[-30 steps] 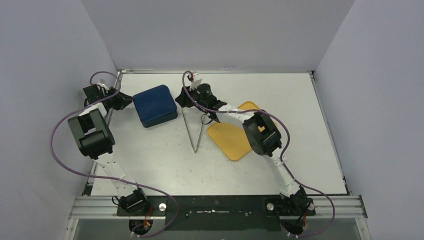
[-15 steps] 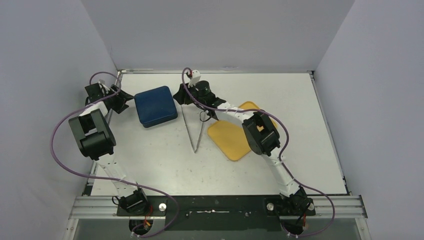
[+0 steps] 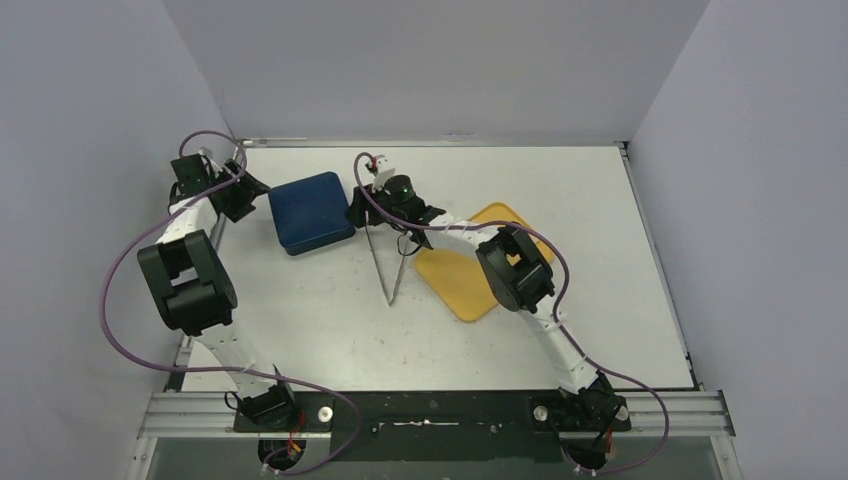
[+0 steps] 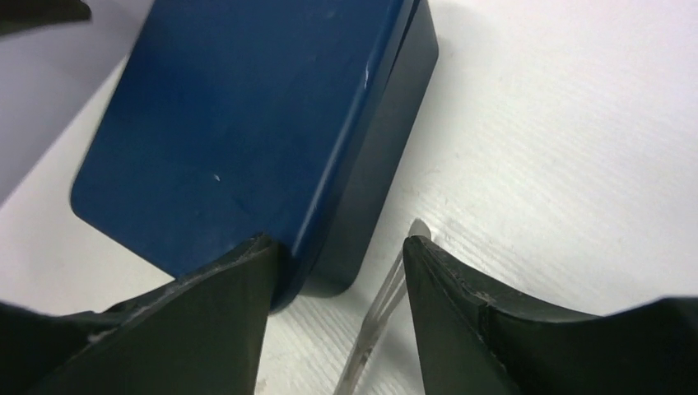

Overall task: Pack the chocolate
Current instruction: Close the box lid on the packing box.

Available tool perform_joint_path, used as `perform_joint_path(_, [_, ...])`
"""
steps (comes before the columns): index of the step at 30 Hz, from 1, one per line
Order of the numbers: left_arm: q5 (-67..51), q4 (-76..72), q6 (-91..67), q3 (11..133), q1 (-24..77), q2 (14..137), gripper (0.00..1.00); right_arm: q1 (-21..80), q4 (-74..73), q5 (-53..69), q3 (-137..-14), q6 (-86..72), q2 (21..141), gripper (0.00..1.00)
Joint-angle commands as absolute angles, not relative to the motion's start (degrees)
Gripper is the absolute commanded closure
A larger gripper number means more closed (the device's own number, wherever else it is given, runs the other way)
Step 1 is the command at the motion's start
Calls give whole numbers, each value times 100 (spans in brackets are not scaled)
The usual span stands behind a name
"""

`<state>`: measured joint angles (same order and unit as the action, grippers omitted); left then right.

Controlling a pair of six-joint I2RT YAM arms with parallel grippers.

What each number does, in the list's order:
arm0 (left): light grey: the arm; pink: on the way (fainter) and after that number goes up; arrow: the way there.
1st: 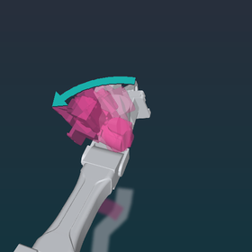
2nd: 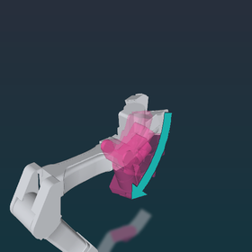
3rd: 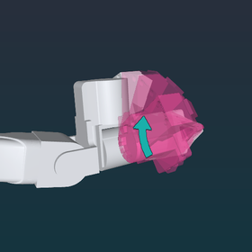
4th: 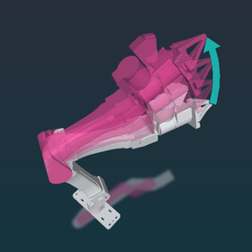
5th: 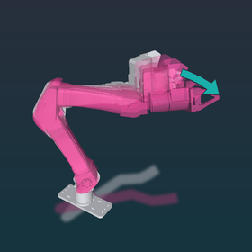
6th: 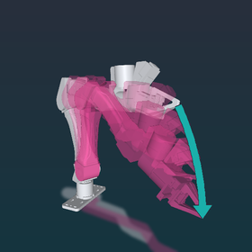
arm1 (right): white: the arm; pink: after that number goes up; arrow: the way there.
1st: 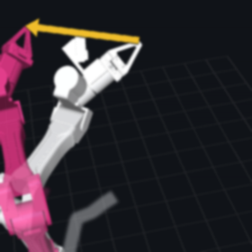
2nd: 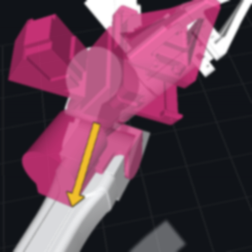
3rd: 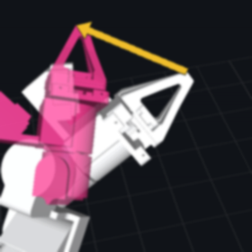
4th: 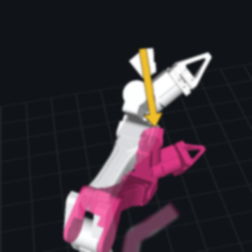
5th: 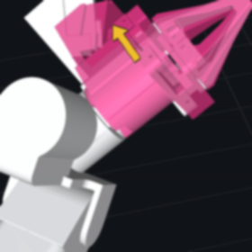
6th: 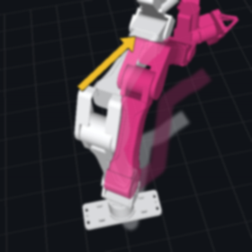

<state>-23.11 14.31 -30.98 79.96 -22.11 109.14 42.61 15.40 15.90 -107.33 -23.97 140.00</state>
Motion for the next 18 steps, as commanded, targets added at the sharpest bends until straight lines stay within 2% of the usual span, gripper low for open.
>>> perform_joint_path(1, [-2274,1496,-2993,7931,-2153,10579,38,4380,1840,1811,-10510,-1599,13455,40])
perform_joint_path(5, [-2291,1325,-3055,7958,-2153,10665,37,4466,1559,2286,-10465,-486,13369,27])
perform_joint_path(13, [-2083,1154,-3082,8735,-2014,11311,38,4635,1074,2205,-10437,1115,13429,19])
perform_joint_path(18, [-1811,1222,-2932,9224,-1873,11601,39,4735,758,1754,-10728,1659,13636,19])
